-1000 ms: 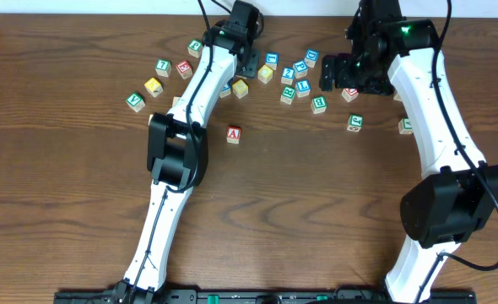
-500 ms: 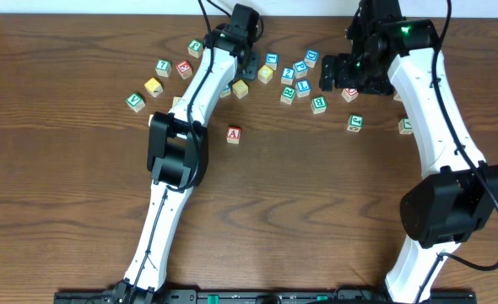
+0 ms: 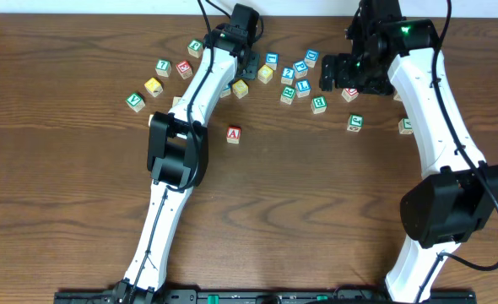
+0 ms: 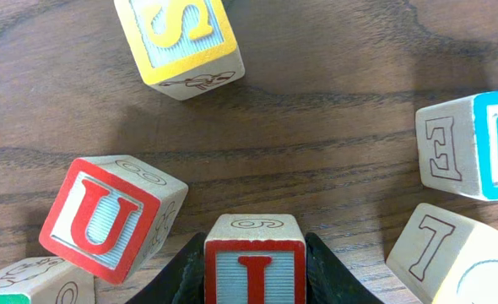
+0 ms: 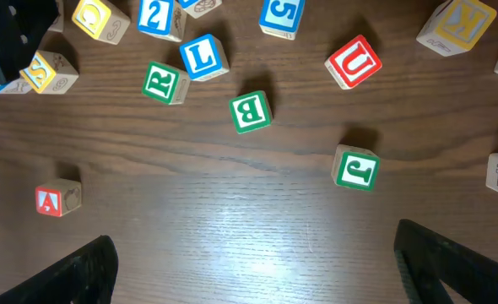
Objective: Spell out AI2
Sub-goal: 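Lower the left gripper and grasp the red-lettered I block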
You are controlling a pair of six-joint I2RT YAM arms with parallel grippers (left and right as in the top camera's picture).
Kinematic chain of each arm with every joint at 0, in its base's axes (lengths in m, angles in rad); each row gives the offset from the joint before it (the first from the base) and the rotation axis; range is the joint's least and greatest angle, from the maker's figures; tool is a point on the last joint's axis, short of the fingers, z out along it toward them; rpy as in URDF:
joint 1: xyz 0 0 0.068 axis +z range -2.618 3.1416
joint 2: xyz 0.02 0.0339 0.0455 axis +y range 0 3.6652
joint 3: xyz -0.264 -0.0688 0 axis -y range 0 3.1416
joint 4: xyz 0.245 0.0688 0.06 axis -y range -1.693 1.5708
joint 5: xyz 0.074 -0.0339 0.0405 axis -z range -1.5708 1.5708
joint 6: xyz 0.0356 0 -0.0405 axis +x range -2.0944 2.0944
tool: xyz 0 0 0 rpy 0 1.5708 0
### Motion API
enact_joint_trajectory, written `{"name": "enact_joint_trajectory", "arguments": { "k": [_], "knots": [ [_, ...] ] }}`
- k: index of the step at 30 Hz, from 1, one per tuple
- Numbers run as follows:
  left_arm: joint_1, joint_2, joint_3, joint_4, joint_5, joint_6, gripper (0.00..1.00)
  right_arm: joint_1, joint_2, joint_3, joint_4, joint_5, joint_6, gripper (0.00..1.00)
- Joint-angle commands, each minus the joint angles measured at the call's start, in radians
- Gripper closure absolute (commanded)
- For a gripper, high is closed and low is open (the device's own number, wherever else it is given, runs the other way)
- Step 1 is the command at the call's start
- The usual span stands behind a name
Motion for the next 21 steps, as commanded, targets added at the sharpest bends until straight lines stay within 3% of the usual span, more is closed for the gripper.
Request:
{"name": "enact_joint_trajectory", "arguments": {
  "k": [1,11,21],
  "knots": [
    [0.003,-0.056,-0.006,-0.005,-0.005,-0.025,0.73,-0.009,0.0,0.019,0.0,0.009,-0.012,0.01],
    [0.0,-0.255,-0.006,-0.151,-0.005,-0.093,0.72,-0.009,0.0,0.019,0.0,0.009,-0.013,0.01],
    [-0.055,-0.375,-0.013,-0.543,-0.004,-0.175,0.72,-0.009,0.0,0.019,0.01,0.009,-0.015,0.01]
  ]
}}
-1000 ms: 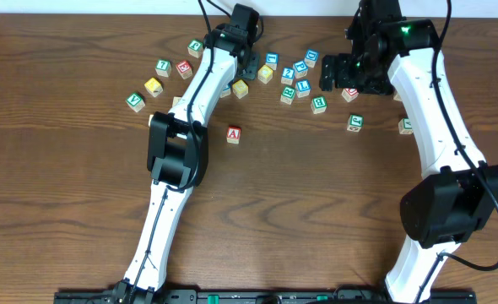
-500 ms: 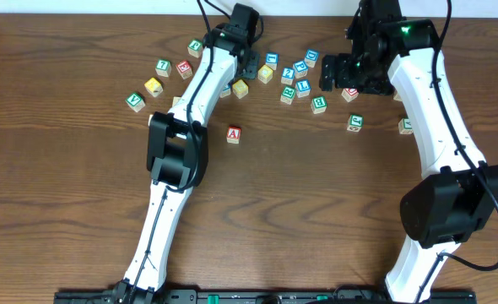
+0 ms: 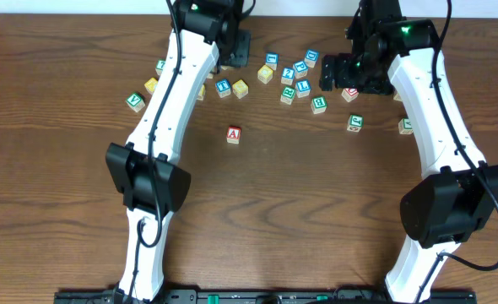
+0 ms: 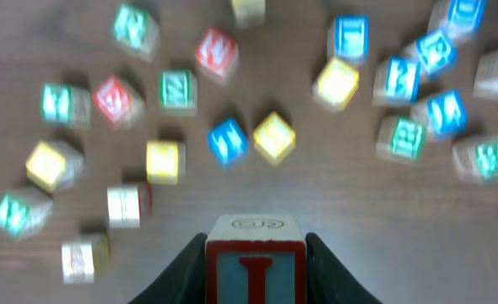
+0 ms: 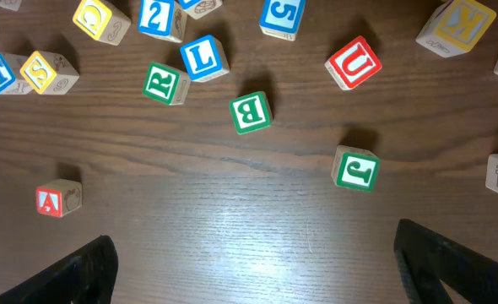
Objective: Spell out AI2
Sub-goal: 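Lower the left gripper and grasp the red-lettered I block, then place the I block to the right of the A block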
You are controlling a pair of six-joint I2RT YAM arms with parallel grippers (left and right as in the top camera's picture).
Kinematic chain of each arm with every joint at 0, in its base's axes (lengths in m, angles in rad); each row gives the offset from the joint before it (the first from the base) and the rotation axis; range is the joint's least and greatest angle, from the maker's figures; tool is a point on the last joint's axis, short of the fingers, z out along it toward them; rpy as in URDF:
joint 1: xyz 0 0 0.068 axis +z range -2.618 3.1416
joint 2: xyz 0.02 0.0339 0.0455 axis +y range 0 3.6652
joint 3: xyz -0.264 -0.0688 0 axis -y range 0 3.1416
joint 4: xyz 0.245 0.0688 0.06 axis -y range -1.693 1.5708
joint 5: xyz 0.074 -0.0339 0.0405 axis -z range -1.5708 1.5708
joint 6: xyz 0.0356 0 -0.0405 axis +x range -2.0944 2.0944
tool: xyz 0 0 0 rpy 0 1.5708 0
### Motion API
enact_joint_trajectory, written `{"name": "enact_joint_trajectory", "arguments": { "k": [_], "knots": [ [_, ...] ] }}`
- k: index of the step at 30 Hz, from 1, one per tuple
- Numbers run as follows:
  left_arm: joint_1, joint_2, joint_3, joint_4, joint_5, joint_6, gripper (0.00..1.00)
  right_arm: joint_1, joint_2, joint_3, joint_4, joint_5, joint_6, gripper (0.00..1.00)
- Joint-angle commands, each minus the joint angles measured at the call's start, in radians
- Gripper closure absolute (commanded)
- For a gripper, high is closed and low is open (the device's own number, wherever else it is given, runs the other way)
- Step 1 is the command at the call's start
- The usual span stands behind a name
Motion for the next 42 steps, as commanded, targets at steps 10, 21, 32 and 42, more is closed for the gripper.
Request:
{"name": "enact_joint_trajectory", "arguments": {
  "k": [10,21,32,42],
  "knots": [
    [-0.125,0.035,-0.267,-0.057,0.051,-0.124,0.73,-0.009,0.0,0.018,0.019,0.008,-0.014,0.01],
    [-0.138,0.035,-0.446,0.078,0.052,-0.207,0.73,-0.008,0.0,0.018,0.021,0.008,-0.014,0.01],
    [-0.138,0.035,-0.57,0.235,0.082,-0.206,0.73,-0.008,0.0,0.018,0.012,0.008,-0.014,0.01],
    [-0.138,0.035,-0.656,0.338,0.081,-0.206,0.73,-0.008,0.0,0.018,0.008,0.008,-0.014,0.01]
  ]
}}
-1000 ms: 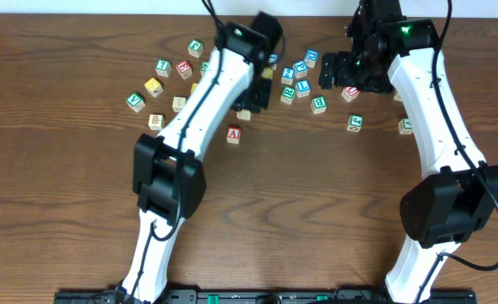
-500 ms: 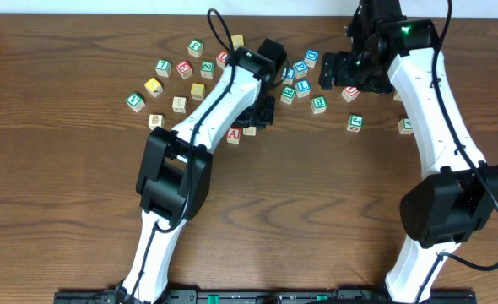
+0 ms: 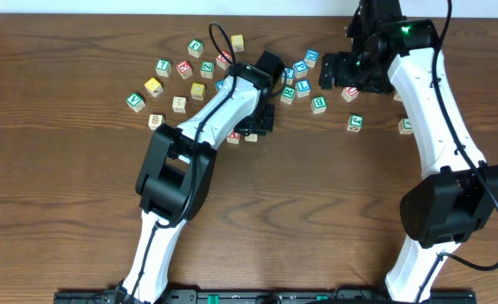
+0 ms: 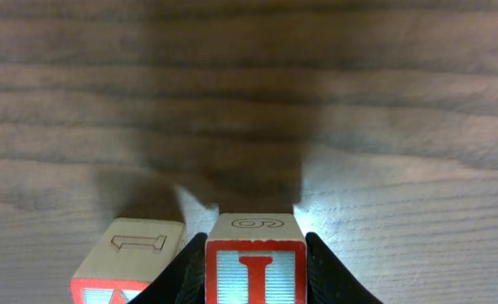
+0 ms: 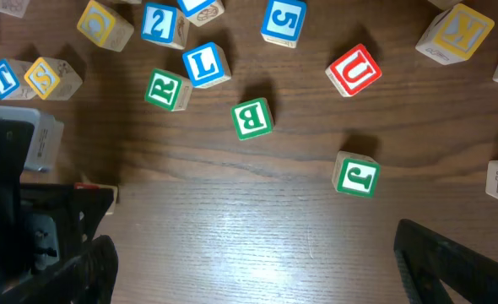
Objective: Spell out AI2
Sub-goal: 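Place the I block to the right of the A block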
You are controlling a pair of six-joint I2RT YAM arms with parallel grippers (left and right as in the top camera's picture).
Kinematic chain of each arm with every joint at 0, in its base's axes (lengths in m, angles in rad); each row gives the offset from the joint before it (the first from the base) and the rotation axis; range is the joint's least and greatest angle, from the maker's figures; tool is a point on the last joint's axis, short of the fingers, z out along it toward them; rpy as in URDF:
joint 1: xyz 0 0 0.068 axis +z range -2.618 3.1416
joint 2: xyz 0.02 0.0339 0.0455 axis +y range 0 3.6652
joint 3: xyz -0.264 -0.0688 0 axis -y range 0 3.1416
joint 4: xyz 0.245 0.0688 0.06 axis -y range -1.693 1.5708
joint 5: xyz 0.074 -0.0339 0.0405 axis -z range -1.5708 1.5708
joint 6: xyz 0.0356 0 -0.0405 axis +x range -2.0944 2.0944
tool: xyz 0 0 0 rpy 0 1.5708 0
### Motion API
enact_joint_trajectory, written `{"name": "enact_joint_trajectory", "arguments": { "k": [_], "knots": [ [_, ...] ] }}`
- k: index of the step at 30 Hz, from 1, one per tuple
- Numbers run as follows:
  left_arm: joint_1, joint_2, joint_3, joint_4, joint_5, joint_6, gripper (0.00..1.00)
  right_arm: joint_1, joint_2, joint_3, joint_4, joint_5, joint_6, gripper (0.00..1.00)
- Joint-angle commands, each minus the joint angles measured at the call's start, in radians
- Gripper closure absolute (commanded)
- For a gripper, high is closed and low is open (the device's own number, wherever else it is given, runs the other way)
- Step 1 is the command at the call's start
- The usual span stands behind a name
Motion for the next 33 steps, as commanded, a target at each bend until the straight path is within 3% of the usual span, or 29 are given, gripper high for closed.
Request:
{"name": "enact_joint_trajectory", "arguments": {
  "k": [1,4,6,20,33],
  "knots": [
    [0.002,0.014,-0.039,0.023,0.002,-0.012,0.73,-0.008,0.0,0.018,-0.006,0.008,-0.014,0.01],
    [0.002,0.014,-0.042,0.027,0.002,-0.012,0.72,-0.008,0.0,0.018,-0.007,0.008,-0.014,0.01],
    [0.002,0.014,-0.042,0.026,0.002,-0.011,0.66,-0.008,0.0,0.018,-0.007,0.008,-0.014,0.01],
    [0.002,-0.011,-0.035,0.025,0.002,0.0,0.6,-0.008,0.0,0.018,-0.003,0.008,-0.014,0.01],
    [0.081,-0.232,-0.018,0.062,0.002,0.035,0.54,-0.008,0.0,0.018,0.012,0.006,-0.011,0.01]
  ]
}}
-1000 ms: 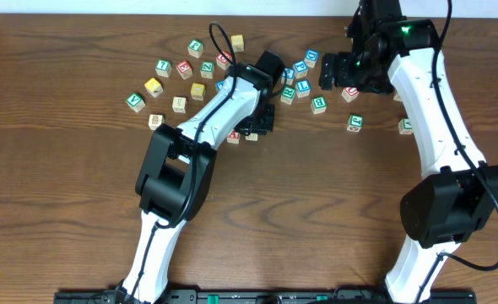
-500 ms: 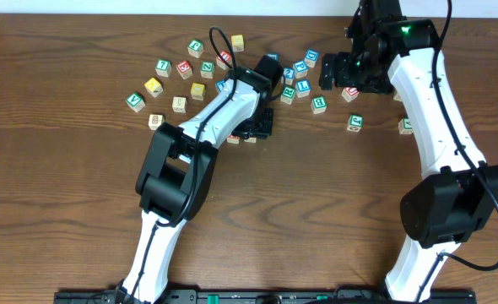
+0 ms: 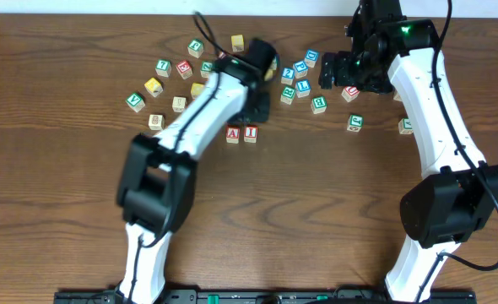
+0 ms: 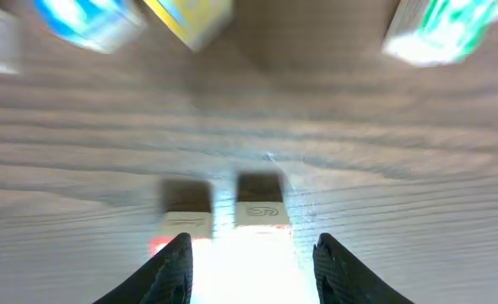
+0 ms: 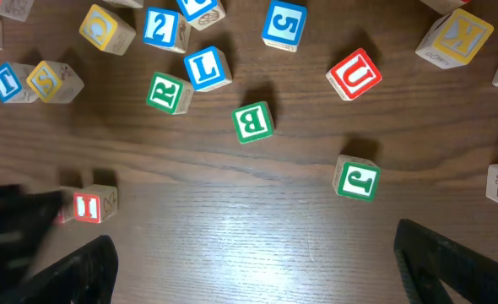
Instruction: Spell out AI2
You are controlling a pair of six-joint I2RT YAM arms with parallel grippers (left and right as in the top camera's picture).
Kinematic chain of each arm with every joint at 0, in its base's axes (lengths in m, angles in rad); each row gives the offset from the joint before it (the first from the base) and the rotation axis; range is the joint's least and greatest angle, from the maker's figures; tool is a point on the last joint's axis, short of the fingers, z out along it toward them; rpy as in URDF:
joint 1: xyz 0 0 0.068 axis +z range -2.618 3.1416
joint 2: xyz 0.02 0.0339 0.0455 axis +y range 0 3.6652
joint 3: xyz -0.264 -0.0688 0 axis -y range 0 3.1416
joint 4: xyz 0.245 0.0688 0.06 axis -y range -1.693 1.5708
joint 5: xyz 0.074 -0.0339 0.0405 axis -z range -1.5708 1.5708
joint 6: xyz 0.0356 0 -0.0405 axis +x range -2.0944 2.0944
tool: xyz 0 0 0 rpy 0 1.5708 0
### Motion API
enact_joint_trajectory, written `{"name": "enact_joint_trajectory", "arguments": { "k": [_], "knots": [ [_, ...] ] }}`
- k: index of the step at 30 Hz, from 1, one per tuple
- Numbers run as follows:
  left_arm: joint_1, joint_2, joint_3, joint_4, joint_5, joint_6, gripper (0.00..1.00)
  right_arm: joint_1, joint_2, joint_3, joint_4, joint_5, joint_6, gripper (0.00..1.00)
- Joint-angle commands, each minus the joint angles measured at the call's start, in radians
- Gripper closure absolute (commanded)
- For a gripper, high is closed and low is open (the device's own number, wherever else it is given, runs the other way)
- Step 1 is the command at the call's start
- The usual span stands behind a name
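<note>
The red A block (image 3: 233, 133) and the red I block (image 3: 250, 133) lie side by side on the table, I to the right of A. In the left wrist view both A (image 4: 186, 221) and I (image 4: 262, 211) show just beyond my open left gripper (image 4: 252, 245), which holds nothing. Overhead, the left gripper (image 3: 253, 105) hangs just behind the pair. A blue 2 block (image 5: 160, 27) lies in the pile of letter blocks. My right gripper (image 5: 253, 245) is open and empty above the table, right of the I block (image 5: 87, 205).
Several loose letter blocks lie scattered across the back of the wooden table (image 3: 333, 203), among them a green B (image 5: 253, 122), a green J (image 5: 356, 179), a red U (image 5: 354, 74) and a blue L (image 5: 205, 67). The right arm (image 3: 435, 127) stands at the right.
My left gripper was shut on the I block, set down beside the A block. Now it is open and raised, and the I block rests on the table right of A. The right arm is unmoved.
My left gripper was shut on the I block among the pile at the back. Then it held the block high over the pile. Then it had it down beside the A block. Now the block lies released next to A.
</note>
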Motion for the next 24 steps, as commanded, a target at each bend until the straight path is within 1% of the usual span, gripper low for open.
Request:
{"name": "enact_joint_trajectory", "arguments": {
  "k": [1,4,9,10,13,16,17,20,23,24],
  "knots": [
    [0.052,-0.099,0.023,0.008,-0.002,0.035,0.54,-0.008,0.0,0.018,0.003,0.007,-0.003,0.01],
    [0.084,-0.145,0.023,0.012,-0.002,0.051,0.54,-0.005,0.0,0.018,0.006,-0.006,0.008,0.01],
    [0.161,-0.228,0.023,0.011,-0.004,0.072,0.54,0.018,0.0,0.019,0.044,-0.016,0.045,0.04],
    [0.192,-0.252,0.023,0.012,-0.016,0.073,0.54,0.024,0.0,0.022,0.056,-0.023,0.047,0.06],
    [0.27,-0.294,0.023,0.012,-0.087,0.073,0.53,0.034,0.0,0.034,0.09,-0.032,0.054,0.06],
    [0.33,-0.309,0.023,0.011,-0.1,0.073,0.53,0.048,0.017,0.071,0.116,-0.03,0.062,0.07],
    [0.35,-0.309,0.023,0.01,-0.1,0.073,0.54,0.058,0.035,0.094,0.127,-0.03,0.062,0.09],
    [0.391,-0.308,0.022,-0.005,-0.1,0.072,0.53,0.083,0.099,0.161,0.145,-0.03,0.069,0.1],
    [0.411,-0.308,0.022,-0.024,-0.1,0.073,0.54,0.113,0.184,0.233,0.164,-0.029,0.08,0.12],
    [0.413,-0.308,0.022,-0.027,-0.1,0.073,0.53,0.124,0.216,0.255,0.175,-0.022,0.095,0.15]
  ]
}}
